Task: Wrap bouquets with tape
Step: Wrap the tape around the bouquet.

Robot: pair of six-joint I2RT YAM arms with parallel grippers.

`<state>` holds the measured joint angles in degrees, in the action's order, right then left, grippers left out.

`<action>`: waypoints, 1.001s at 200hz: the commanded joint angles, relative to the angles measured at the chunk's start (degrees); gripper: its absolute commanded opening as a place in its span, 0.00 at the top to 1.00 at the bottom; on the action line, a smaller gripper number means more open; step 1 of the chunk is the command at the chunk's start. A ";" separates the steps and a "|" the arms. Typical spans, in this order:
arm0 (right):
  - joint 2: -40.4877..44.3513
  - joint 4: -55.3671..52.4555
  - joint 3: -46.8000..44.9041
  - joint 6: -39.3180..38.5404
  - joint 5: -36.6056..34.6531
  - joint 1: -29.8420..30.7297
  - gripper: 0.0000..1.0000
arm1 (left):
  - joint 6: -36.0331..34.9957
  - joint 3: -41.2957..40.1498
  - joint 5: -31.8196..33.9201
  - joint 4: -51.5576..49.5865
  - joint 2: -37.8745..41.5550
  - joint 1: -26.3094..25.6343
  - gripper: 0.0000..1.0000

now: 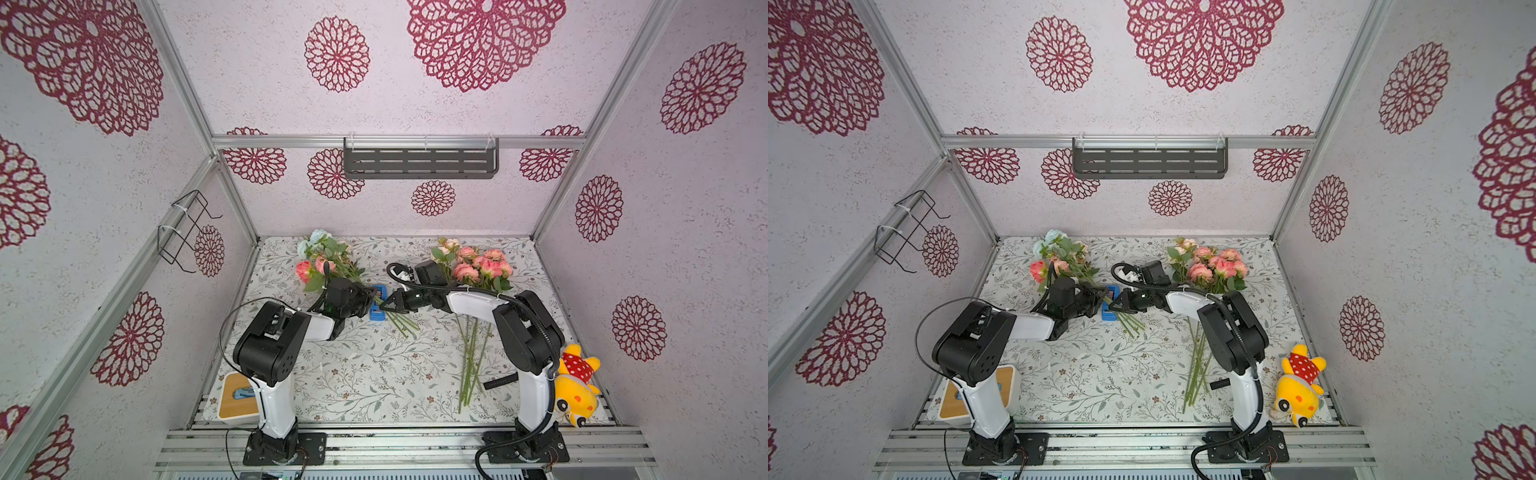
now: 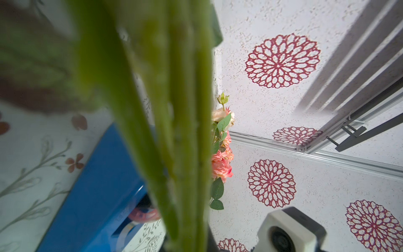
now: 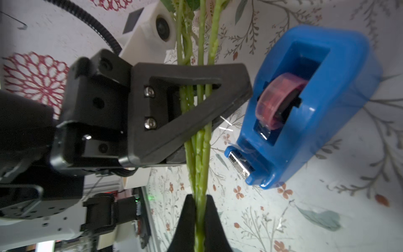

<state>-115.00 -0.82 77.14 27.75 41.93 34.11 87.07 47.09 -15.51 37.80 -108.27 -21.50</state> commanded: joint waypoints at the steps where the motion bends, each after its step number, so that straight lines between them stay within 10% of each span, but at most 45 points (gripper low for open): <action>1: 2.76 -14.19 2.73 -9.87 -14.07 1.84 1.00 | -0.94 0.81 -0.44 5.31 0.24 -0.62 1.00; 50: 5.21 -17.58 5.13 -16.64 -29.31 7.15 1.00 | -2.11 1.89 -1.33 -2.32 0.47 -0.65 0.60; 107: 4.49 -20.83 8.51 -22.25 -41.65 12.82 1.00 | -1.89 4.04 -1.52 -5.27 -0.16 -1.18 0.82; 123: 3.92 -20.25 8.40 -22.25 -40.25 12.83 1.00 | -1.75 4.22 -1.67 -5.49 -0.11 -1.33 1.00; 149: 4.26 -18.97 7.88 -20.69 -37.22 12.06 1.00 | -2.16 4.59 -1.59 -5.94 0.23 -1.32 1.00; 181: 6.64 -13.95 4.38 -11.29 -21.58 6.33 0.56 | -2.43 4.26 -1.28 -3.90 0.43 -1.30 1.00; 200: 5.38 -10.76 3.08 -4.09 -10.47 3.08 0.52 | -2.26 3.25 -0.75 -0.28 0.49 -1.38 1.00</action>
<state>-112.05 -16.19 81.41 13.91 15.97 41.63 85.52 49.84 -16.45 31.09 -108.47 -22.26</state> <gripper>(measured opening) 0.470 0.077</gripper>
